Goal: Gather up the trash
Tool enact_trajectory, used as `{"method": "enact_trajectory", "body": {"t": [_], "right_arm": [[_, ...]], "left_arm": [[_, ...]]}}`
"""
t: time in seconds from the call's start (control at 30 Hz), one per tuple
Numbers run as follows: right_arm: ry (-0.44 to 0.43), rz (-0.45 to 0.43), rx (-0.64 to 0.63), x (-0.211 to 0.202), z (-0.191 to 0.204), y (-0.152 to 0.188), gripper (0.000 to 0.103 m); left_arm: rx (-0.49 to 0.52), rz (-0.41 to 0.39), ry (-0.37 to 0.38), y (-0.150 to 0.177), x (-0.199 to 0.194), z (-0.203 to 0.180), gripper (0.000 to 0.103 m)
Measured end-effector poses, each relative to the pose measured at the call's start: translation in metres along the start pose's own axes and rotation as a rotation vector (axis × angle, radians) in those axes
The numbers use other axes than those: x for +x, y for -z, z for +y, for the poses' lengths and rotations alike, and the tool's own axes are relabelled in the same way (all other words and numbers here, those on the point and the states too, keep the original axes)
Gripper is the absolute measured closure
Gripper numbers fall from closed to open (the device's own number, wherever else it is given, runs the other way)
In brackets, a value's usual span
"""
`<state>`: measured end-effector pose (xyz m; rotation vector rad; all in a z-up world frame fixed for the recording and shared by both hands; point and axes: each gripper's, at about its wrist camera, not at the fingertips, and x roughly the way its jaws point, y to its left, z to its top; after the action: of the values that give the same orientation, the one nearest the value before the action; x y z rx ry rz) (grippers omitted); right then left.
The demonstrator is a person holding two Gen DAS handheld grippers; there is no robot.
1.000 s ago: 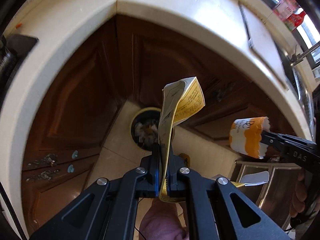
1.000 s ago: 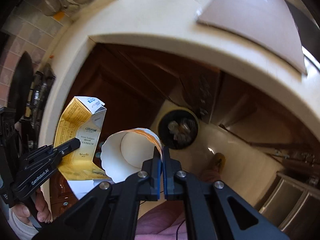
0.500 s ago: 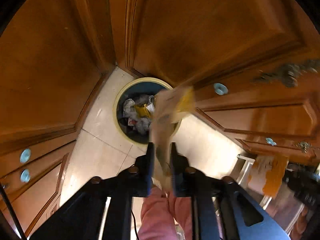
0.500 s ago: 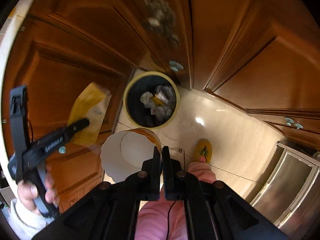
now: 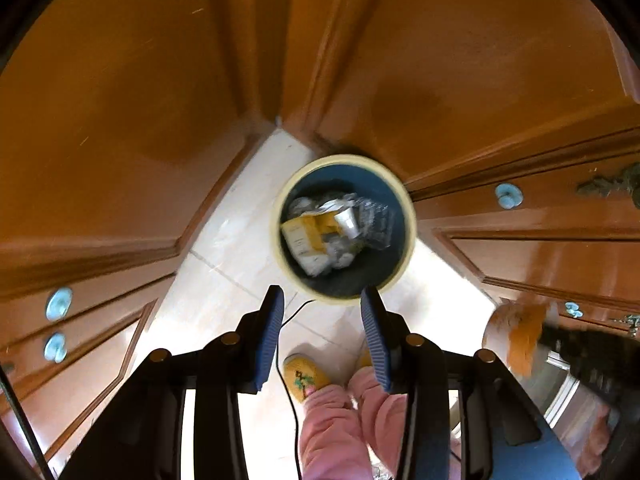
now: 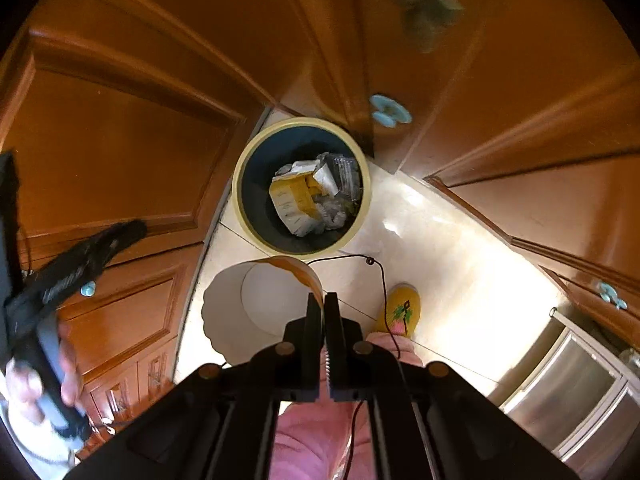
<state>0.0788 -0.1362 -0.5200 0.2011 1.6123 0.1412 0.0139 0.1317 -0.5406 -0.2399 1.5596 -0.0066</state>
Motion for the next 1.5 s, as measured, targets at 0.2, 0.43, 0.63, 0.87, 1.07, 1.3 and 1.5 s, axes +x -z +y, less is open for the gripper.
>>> {"method": "enact_trajectory", "body": {"t": [0.2,0.43,0.63,0.87,1.07,1.3,1.5], "right_arm": [[0.032,0.033,-0.045,0.023,0.026,-0.022,0.1],[0.088,0.001,-0.101,0.034,0.052,-0.039,0.076],[0.077,-0.065,-0.101,0.034,0.054,-0.038,0.062],[0.064,-0.129,-0.1,0.025,0.048,-0.024,0.062],[0.026,-0.174,-0.06,-0.003,0.037,-0.003,0.062],[0.027,-0.268,-0.069,-0.052,0.035,0.027,0.062],[0.016,-0.328,-0.066,-0.092,0.041,0.046,0.062]], "left_arm": [[-0.039,0.007,-0.036,0.034,-0.005,0.025,0.065],[-0.089,-0.044,-0.044,0.05,-0.012,0.038,0.036],[-0.079,-0.099,-0.043,0.046,-0.024,0.037,0.028],[-0.046,-0.134,-0.05,0.043,-0.035,0.029,0.018],[0.001,-0.141,-0.039,0.047,-0.054,0.009,0.018],[0.07,-0.186,-0.009,0.055,-0.091,-0.024,0.009],[0.127,-0.184,0.014,0.061,-0.118,-0.049,0.001]]}}
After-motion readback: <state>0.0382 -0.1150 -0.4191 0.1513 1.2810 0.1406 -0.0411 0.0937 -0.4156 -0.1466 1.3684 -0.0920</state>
